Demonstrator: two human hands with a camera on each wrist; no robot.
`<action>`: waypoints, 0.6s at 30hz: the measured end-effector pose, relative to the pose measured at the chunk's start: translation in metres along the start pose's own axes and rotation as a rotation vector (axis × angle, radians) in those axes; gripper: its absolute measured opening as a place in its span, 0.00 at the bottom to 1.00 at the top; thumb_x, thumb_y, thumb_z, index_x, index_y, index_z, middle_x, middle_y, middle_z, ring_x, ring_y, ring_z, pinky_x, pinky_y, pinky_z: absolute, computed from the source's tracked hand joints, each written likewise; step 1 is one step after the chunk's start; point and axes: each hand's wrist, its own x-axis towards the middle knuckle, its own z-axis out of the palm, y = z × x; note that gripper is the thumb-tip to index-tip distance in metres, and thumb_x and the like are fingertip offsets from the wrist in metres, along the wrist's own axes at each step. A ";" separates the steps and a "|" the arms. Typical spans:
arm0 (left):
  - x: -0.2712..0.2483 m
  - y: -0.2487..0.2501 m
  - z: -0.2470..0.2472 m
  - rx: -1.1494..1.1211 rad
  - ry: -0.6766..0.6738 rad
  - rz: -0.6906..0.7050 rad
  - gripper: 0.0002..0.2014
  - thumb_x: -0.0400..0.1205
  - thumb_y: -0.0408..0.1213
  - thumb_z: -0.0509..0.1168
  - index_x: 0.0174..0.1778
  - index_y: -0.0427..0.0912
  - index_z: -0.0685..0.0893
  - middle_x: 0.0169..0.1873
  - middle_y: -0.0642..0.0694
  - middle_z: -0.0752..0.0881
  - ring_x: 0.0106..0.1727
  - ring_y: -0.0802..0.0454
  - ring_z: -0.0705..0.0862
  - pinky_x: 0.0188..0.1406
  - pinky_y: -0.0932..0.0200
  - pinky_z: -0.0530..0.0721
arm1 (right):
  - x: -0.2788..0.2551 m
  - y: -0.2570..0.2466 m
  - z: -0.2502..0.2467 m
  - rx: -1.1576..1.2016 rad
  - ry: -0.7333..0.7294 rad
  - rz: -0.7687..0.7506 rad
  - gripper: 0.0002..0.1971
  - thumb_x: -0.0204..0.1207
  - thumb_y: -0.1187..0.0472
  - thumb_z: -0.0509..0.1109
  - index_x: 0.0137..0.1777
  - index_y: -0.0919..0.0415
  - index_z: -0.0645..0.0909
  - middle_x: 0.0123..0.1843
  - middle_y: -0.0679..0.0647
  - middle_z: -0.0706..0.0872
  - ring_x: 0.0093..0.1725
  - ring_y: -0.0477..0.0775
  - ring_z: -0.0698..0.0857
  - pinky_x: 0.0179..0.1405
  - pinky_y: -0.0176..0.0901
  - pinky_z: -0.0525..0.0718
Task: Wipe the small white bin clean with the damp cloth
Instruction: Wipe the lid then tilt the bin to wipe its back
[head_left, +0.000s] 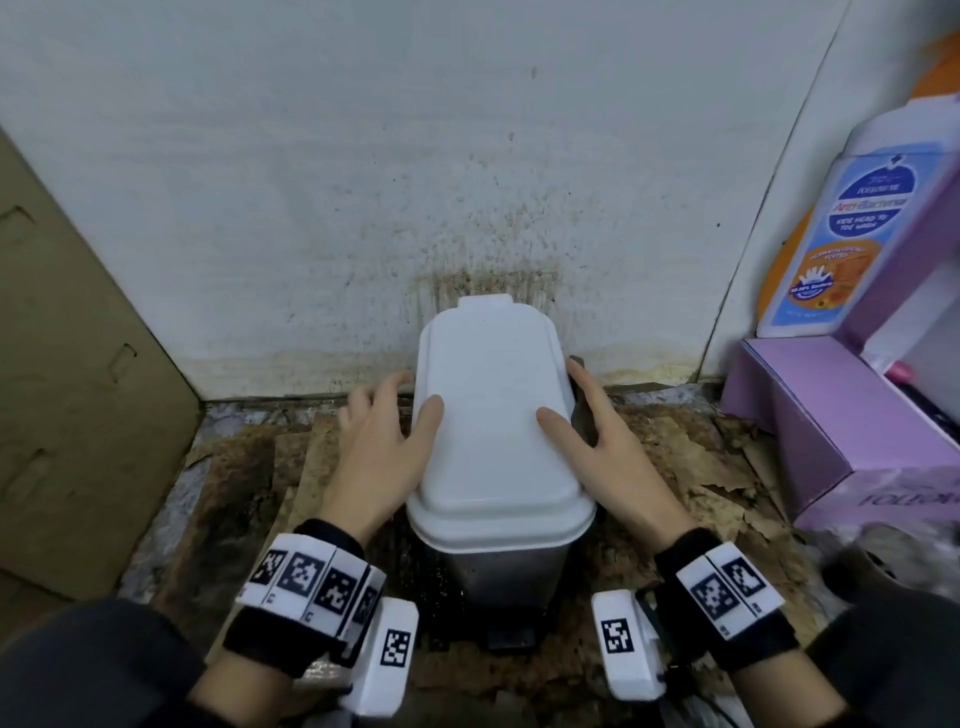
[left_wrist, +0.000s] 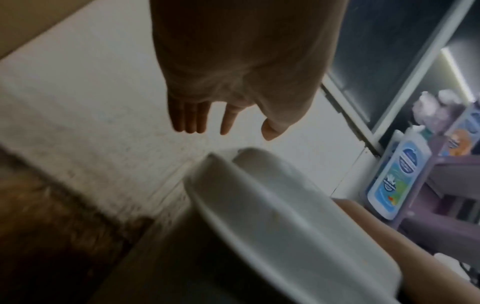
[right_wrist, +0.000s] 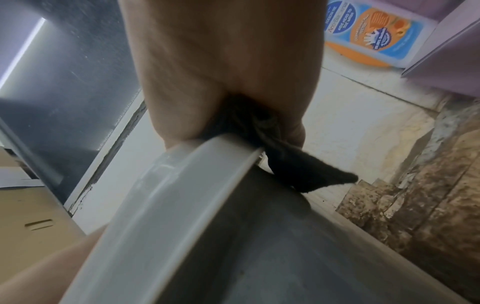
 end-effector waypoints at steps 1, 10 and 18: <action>-0.001 -0.001 0.004 -0.011 -0.027 -0.040 0.28 0.87 0.60 0.57 0.82 0.55 0.65 0.78 0.44 0.66 0.82 0.47 0.60 0.74 0.41 0.67 | -0.002 -0.002 0.000 -0.015 -0.007 0.020 0.41 0.80 0.33 0.71 0.89 0.28 0.53 0.88 0.35 0.68 0.81 0.46 0.76 0.76 0.56 0.82; -0.005 -0.018 0.028 -0.169 -0.082 -0.100 0.42 0.72 0.78 0.61 0.80 0.62 0.63 0.67 0.55 0.81 0.66 0.49 0.82 0.67 0.40 0.82 | 0.000 0.002 0.007 -0.082 0.039 0.074 0.47 0.67 0.29 0.80 0.85 0.28 0.62 0.79 0.43 0.73 0.78 0.52 0.76 0.75 0.64 0.82; -0.004 -0.018 0.016 -0.294 -0.141 -0.033 0.36 0.78 0.67 0.69 0.81 0.61 0.68 0.63 0.66 0.83 0.60 0.64 0.86 0.58 0.54 0.87 | -0.015 0.003 0.027 -0.054 0.179 0.119 0.48 0.72 0.35 0.80 0.89 0.34 0.60 0.72 0.47 0.69 0.81 0.56 0.68 0.77 0.57 0.76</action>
